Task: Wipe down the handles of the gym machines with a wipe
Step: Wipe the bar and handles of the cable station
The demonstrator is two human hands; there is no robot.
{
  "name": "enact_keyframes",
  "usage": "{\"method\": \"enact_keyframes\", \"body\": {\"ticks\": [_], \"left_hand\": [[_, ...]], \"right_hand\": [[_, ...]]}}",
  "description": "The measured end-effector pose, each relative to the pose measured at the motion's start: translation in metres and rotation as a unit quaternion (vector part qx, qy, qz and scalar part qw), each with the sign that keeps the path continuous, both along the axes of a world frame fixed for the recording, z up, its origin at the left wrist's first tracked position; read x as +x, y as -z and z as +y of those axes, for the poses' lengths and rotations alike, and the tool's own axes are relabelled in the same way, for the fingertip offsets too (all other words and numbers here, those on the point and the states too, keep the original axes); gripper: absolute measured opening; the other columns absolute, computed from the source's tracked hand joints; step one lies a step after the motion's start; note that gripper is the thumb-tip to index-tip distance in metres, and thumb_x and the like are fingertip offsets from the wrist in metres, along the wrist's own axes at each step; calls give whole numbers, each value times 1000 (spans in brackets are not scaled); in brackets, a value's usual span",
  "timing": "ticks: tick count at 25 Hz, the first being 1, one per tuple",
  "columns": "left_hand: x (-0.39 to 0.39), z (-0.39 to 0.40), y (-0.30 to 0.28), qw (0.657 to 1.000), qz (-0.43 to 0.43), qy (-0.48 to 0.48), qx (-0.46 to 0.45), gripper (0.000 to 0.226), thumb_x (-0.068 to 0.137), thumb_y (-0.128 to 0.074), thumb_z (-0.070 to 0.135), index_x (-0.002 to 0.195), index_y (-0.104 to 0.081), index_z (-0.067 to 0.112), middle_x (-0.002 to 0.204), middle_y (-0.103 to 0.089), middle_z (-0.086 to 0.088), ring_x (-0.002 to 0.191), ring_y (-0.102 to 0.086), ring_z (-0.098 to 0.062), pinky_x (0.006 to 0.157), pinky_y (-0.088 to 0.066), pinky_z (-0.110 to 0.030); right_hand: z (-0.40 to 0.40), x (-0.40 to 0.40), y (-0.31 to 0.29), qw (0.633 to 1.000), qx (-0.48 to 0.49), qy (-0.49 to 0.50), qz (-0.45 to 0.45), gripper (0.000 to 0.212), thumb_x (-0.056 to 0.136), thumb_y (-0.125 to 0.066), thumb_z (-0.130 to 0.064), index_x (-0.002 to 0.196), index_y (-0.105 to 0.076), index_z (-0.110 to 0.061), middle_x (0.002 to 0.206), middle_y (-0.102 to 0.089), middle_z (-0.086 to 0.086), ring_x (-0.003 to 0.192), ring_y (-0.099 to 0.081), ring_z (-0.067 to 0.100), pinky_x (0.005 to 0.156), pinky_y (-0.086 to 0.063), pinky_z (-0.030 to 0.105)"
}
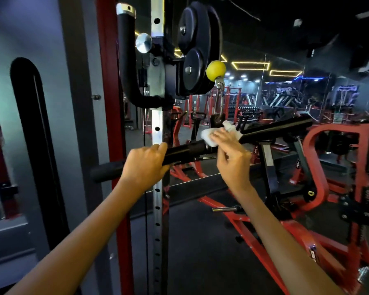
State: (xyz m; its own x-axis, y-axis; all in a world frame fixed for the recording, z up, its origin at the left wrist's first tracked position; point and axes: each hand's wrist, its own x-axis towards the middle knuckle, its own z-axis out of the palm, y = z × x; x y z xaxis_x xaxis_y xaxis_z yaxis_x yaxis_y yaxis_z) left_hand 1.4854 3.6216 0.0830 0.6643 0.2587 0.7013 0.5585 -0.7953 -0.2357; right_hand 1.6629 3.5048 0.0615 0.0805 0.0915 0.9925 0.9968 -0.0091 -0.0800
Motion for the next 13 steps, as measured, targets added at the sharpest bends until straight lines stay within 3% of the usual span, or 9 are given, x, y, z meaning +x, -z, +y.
{"method": "enact_keyframes", "body": {"ticks": [5,8,10,13], "left_hand": [[-11,10,10,996,-6,54,-70,39,89,-58,45,114,-53,15,101,-66,-1,84,-65,-22,67,-49,-31],[-43,30,3,991,42,36,-122,43,89,-56,52,119,-48,23,91,-55,9,78,-56,-11,68,-44,-23],[-71,43,4,991,51,22,-121,46,87,-57,53,121,-45,25,88,-48,14,73,-49,-7,65,-42,-21],[-113,60,13,994,-2,5,-109,42,86,-61,48,119,-49,26,93,-55,13,71,-45,-5,55,-32,-20]], "right_hand": [[20,-46,6,983,-130,-12,-132,31,88,-46,-3,111,-65,0,115,-66,12,112,-59,23,109,-34,41],[19,-47,9,985,-104,91,-105,30,91,-46,-9,114,-65,-5,117,-65,7,116,-57,19,113,-22,48],[23,-55,12,989,-92,94,-70,29,92,-48,-8,115,-64,-3,117,-65,9,118,-55,21,115,-22,46],[24,-58,7,990,-89,91,-65,24,91,-52,-5,110,-65,-3,113,-67,8,111,-59,19,114,-23,44]]}}
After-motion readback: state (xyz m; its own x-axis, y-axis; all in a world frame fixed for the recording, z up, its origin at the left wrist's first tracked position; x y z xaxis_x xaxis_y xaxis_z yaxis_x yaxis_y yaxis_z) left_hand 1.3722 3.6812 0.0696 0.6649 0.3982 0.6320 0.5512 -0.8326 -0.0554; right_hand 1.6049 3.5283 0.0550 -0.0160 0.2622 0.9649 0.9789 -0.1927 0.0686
